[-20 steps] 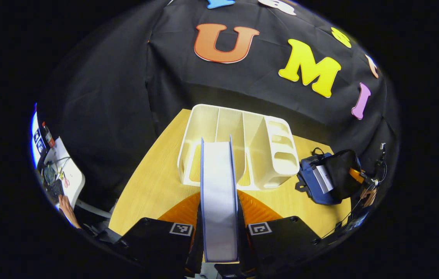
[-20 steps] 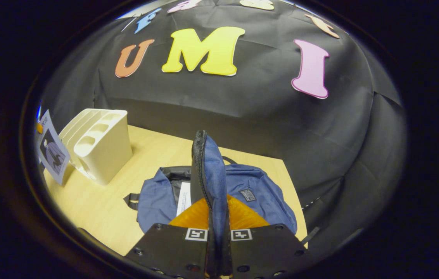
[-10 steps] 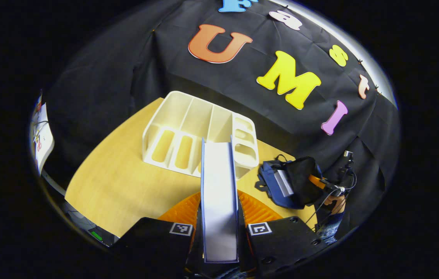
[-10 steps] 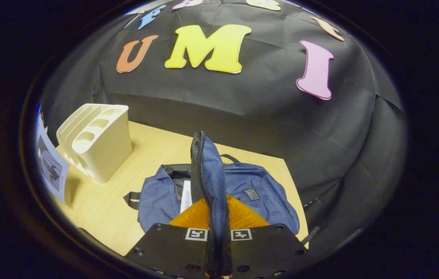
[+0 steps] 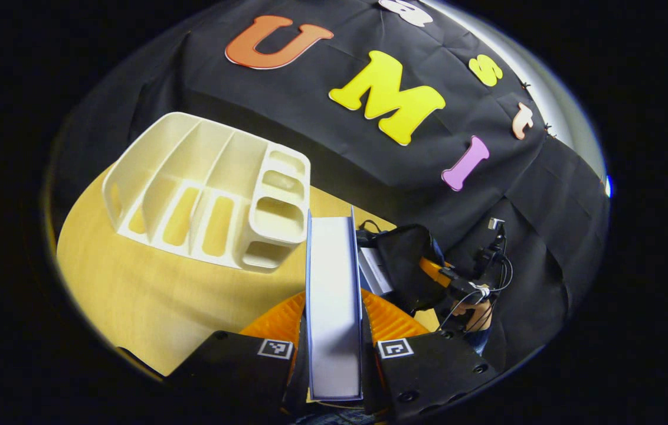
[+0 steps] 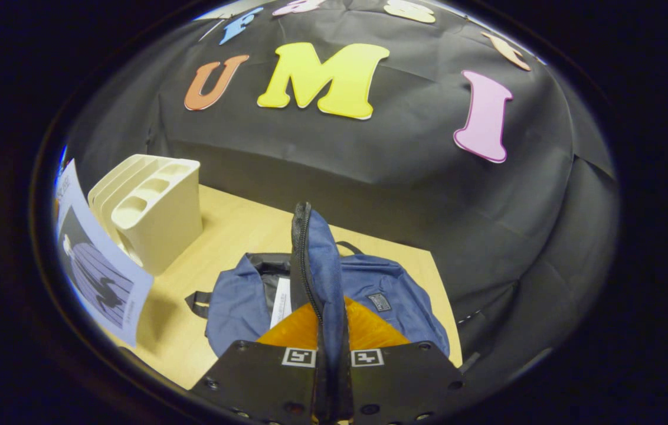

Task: Open the schoolbag, grab two books from the bookshelf and put them into the schoolbag.

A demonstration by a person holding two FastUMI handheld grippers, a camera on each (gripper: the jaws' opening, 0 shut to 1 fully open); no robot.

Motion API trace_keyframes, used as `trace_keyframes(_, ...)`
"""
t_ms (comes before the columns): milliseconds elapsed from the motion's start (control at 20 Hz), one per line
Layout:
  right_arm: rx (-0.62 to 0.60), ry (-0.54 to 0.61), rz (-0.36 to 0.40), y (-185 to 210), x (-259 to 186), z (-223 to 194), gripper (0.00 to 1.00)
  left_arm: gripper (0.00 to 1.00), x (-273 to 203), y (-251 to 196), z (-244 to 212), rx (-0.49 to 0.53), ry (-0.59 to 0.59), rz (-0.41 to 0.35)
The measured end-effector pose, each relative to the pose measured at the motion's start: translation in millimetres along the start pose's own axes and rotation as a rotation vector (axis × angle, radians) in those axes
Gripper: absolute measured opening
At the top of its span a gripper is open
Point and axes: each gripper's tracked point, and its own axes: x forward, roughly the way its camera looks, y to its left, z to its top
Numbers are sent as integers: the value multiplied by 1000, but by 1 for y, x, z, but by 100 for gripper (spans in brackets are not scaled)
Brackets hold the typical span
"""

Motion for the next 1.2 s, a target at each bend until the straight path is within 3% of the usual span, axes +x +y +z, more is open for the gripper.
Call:
trace_keyframes(400, 22, -28, 3, -18, -1, 14, 7, 38, 78, -44, 13, -107, -9, -124)
trace_keyframes(900, 45, -48, -7, -28, -6, 24, 7, 37, 165, -45, 25, -328, -19, -140)
trace_keyframes(1200, 44, -69, -16, -22, -11, 36, 7, 38, 187, -31, 12, -313, -23, -58)
